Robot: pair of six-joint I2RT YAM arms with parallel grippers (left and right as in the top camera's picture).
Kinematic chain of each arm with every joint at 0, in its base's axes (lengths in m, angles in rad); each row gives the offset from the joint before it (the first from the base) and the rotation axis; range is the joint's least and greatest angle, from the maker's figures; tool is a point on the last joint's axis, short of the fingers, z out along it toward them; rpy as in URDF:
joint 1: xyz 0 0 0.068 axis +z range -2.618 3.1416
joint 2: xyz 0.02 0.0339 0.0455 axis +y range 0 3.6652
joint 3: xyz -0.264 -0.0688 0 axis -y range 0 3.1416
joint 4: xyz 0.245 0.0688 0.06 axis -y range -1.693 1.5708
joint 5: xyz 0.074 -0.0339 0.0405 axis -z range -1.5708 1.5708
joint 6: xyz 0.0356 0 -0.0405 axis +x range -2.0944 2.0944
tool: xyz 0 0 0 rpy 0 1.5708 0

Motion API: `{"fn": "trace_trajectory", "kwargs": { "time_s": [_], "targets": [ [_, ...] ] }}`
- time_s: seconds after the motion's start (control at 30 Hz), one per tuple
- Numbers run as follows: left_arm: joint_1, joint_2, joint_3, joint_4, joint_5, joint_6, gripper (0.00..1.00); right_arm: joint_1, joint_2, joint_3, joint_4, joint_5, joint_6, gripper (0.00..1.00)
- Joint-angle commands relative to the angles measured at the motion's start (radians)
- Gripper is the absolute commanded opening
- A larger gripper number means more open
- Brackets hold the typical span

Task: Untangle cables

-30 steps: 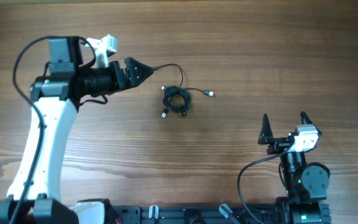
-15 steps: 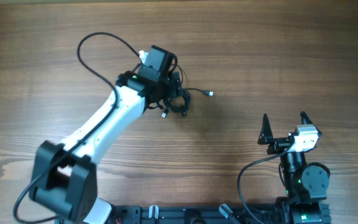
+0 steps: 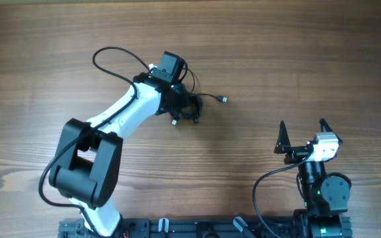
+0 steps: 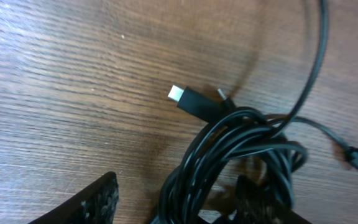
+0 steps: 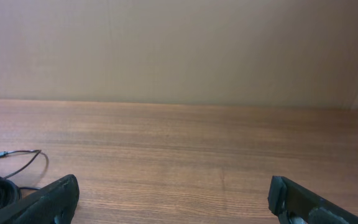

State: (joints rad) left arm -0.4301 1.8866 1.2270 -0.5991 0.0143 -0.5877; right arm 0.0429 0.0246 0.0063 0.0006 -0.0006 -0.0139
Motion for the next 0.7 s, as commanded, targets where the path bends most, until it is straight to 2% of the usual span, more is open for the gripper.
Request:
{"fn": "trace_trajectory", "kwargs": {
  "time_s": [0.0, 0.1, 0.2, 0.27, 0.4, 0.57, 0.67],
  "targets": [
    [0.0, 0.037, 0.001, -0.002, 0.026, 0.046, 0.58, -0.005, -0.011, -0.002, 0.006, -0.012, -0.011, 1.0],
    [0.0, 0.05, 0.001, -0.001, 0.026, 0.05, 0.43, -0.005, -0.011, -0.002, 0.005, -0.012, -0.011, 1.0],
    [0.002, 0.049, 0.001, 0.01, -0.008, 0.054, 0.15, -0.005, -0.011, -0.002, 0.006, -0.012, -0.012, 1.0],
    [0.005, 0.049, 0.006, 0.013, -0.037, 0.059, 0.04, -0.005, -0.011, -0.002, 0.005, -0.012, -0.011, 1.0],
    [0.048, -0.008, 0.042, -0.036, -0.037, 0.06, 0.04, -0.005, -0.011, -0.002, 0.005, -0.012, -0.011, 1.0],
    [0.109, -0.182, 0.05, -0.08, 0.0, 0.061, 0.04, -0.005, -0.011, -0.002, 0.005, -0.012, -0.011, 1.0],
    [0.114, -0.264, 0.05, -0.122, 0.009, 0.146, 0.04, -0.005, -0.011, -0.002, 0.005, -0.012, -0.011, 1.0]
  ]
}}
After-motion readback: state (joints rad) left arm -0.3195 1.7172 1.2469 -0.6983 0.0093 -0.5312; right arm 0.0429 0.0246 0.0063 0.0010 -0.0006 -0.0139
